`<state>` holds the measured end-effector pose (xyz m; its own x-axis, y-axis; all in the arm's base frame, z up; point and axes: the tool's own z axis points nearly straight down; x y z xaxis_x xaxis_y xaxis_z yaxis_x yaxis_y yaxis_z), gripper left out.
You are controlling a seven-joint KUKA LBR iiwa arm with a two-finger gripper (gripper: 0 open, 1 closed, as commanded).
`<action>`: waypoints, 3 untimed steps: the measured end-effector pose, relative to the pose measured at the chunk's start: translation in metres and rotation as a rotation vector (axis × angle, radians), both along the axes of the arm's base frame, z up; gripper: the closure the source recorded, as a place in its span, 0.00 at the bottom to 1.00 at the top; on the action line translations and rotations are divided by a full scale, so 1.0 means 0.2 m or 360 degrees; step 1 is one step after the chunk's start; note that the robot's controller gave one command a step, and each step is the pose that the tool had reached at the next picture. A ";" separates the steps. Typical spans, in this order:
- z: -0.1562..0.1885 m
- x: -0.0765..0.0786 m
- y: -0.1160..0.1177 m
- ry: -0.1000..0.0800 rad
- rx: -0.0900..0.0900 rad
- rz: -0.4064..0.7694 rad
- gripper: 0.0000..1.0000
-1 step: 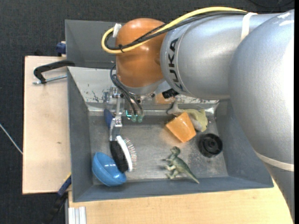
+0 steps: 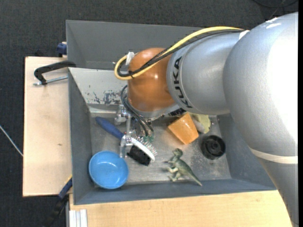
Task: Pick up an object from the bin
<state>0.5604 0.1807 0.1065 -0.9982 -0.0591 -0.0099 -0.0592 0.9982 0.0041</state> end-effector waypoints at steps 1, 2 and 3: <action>0.00 0.01 0.00 -0.0008 0.0003 -0.0003 1.00; 0.11 0.00 0.03 0.0002 -0.0002 0.0082 1.00; 0.10 0.00 0.03 0.0007 -0.0003 0.0081 0.00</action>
Offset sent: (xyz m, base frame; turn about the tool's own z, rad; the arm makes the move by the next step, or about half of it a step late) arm 0.0000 0.0000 0.0000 0.0000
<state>0.5606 0.1863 0.1273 -0.9940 -0.1096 -0.0057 -0.1096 0.9940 0.0027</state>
